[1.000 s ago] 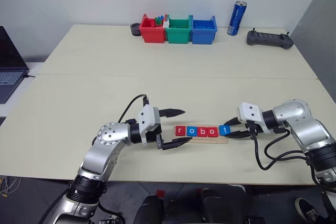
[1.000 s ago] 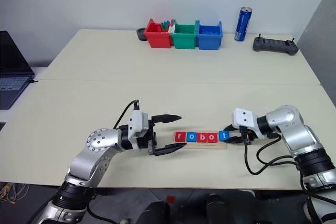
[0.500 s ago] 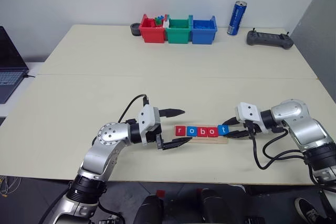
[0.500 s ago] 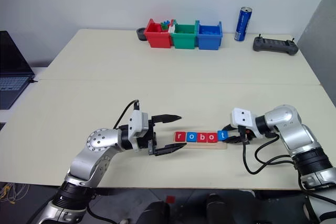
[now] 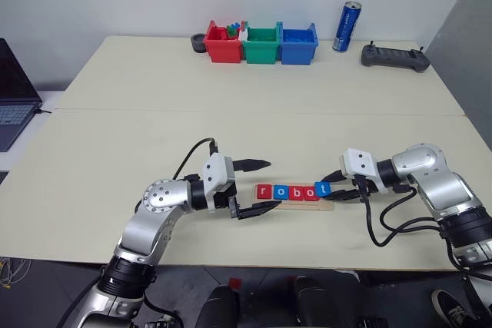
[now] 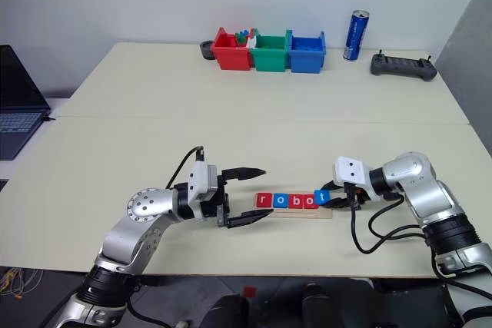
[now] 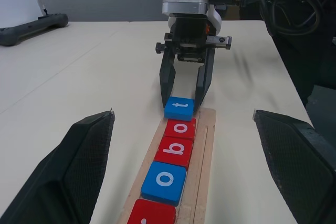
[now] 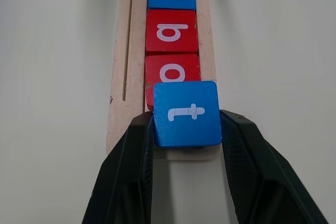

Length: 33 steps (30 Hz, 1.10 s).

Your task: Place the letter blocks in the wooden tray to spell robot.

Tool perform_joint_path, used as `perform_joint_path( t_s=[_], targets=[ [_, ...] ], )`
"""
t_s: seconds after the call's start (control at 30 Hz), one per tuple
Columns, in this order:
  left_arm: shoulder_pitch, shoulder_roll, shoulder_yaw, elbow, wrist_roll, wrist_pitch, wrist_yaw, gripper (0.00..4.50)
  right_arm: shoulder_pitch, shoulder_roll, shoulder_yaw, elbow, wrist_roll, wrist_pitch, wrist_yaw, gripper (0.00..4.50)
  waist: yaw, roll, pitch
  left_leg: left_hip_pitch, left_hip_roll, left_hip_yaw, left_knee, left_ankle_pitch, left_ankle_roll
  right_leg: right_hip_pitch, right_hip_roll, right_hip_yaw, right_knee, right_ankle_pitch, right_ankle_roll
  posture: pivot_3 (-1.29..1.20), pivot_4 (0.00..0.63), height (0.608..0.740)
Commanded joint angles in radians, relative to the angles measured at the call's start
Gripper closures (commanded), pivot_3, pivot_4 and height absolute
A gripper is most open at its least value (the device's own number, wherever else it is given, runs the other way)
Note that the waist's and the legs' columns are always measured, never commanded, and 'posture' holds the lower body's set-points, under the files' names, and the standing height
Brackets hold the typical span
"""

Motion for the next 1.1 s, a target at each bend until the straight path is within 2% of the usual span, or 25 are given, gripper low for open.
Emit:
perform_joint_path(
  t_s=[0.03,0.27,0.97,1.1],
  targets=[
    [-0.01,0.001,0.009,-0.029,-0.008,-0.007,-0.001,0.0,-0.02,-0.024,-0.023,-0.01,0.004,-0.012,0.012,3.05,0.0,0.0,0.0,0.0,0.0,0.0,0.0,0.0,0.0,0.0,0.0,0.0,0.0,0.0,0.0,0.0,0.15,0.74],
    [-0.016,-0.001,0.006,-0.019,-0.007,-0.013,-0.009,0.0,0.013,-0.054,-0.028,-0.049,0.017,0.006,0.022,3.05,0.0,0.0,0.0,0.0,0.0,0.0,0.0,0.0,0.0,0.0,0.0,0.0,0.0,0.0,0.0,0.0,0.15,0.74],
    [-0.018,-0.003,0.007,-0.014,-0.004,-0.016,-0.008,0.0,0.011,-0.031,-0.018,-0.049,0.007,0.02,0.016,3.05,0.0,0.0,0.0,0.0,0.0,0.0,0.0,0.0,0.0,0.0,0.0,0.0,0.0,0.0,0.0,0.0,0.15,0.74],
    [-0.016,-0.002,0.007,-0.018,-0.004,-0.015,-0.005,0.0,0.01,-0.03,-0.019,-0.048,0.007,0.023,0.017,1.63,0.0,0.0,0.0,0.0,0.0,0.0,0.0,0.0,0.0,0.0,0.0,0.0,0.0,0.0,0.0,0.0,0.15,0.74]
  ],
)
